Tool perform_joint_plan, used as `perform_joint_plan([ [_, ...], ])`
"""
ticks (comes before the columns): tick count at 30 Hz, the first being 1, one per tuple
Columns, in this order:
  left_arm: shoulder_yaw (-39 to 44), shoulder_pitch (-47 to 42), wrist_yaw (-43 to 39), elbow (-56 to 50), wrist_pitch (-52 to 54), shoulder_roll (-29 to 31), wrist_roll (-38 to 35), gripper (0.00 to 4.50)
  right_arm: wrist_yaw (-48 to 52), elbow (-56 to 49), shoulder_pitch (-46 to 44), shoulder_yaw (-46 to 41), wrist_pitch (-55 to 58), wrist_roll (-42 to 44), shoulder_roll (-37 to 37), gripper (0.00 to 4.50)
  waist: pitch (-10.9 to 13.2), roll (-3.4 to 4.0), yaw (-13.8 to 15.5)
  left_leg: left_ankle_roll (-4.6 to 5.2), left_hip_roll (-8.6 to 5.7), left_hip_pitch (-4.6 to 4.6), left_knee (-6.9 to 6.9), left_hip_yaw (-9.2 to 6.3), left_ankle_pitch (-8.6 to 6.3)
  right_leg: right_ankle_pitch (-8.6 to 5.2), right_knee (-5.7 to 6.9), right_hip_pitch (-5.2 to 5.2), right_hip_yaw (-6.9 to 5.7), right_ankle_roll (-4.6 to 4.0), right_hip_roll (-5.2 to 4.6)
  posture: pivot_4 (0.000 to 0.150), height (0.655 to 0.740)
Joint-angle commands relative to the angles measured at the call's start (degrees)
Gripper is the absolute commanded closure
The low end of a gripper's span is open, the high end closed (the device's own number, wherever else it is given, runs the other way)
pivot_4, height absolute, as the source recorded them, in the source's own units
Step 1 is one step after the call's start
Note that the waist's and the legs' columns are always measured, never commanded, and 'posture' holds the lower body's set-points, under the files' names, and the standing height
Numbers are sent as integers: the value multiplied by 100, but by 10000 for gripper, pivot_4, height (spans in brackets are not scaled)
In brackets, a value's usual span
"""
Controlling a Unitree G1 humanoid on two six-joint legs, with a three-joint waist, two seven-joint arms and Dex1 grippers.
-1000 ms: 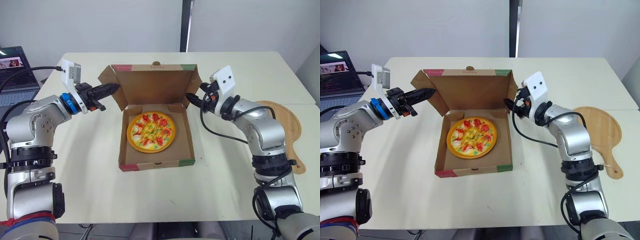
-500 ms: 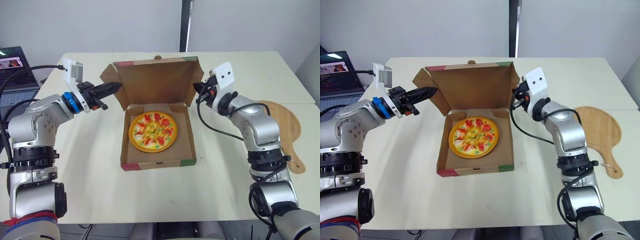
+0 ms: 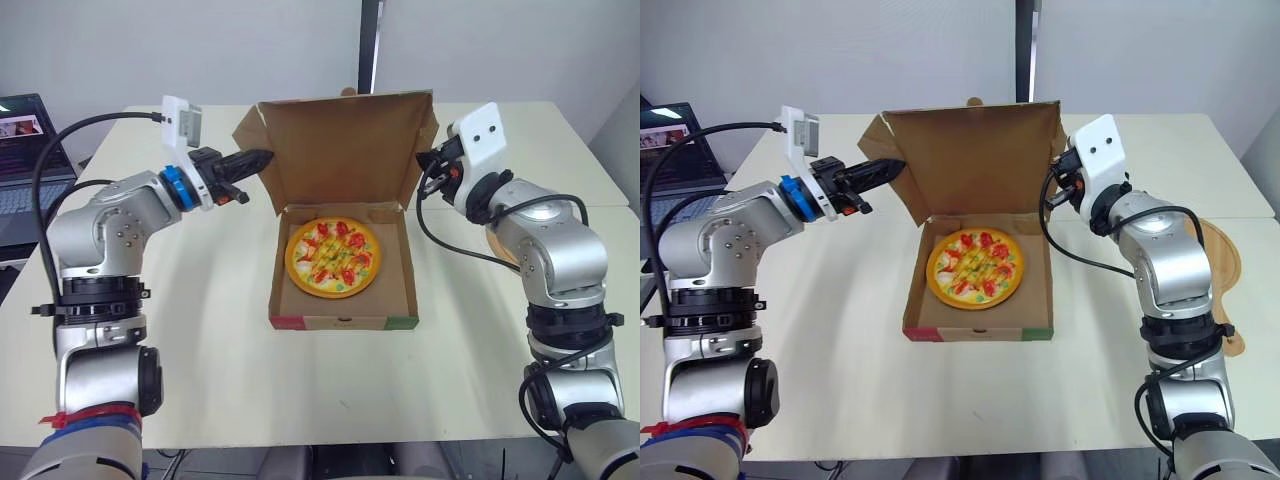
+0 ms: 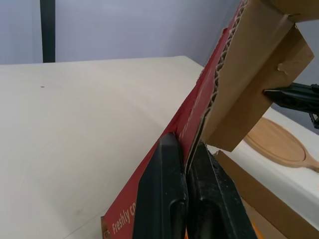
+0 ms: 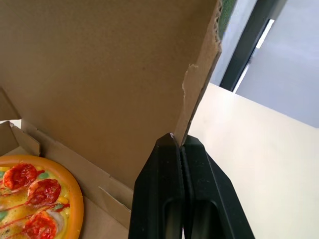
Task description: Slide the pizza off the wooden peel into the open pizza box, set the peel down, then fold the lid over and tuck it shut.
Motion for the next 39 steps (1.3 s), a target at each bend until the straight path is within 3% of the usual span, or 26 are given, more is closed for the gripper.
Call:
perform_joint_plan([
  [1, -149, -119, 30, -337, 52, -173, -37, 45000, -59, -588, -10, -129, 102, 93, -52, 44639, 0, 0, -7, 0, 0, 1, 0, 1, 0, 0, 0, 0, 1, 0, 0, 1500, 7400],
  [13, -201, -92, 291, -495, 59, -720, -34, 45000, -184, -1379, 499, -285, 584, 167, -133, 44639, -2, -1, 8, 0, -1, 0, 3, 5, 0, 1, 4, -1, 5, 0, -1, 1500, 7400],
  [30, 379, 1291, 1428, -2378, 843, -1221, -816, 45000, -234, -2499, 1502, -539, 950, 510, -106, 44639, -8, -1, 32, 0, 1, 3, 4, 8, 0, 1, 5, 2, 10, 0, 0, 1500, 7400],
  [39, 483, 1960, 1668, -2991, 1034, -1157, -1210, 45000, -358, -3031, 2202, -533, 937, 609, -25, 44639, -14, -1, 37, 0, 3, 9, 3, 12, 0, 2, 5, 4, 12, -1, 1, 1500, 7400],
])
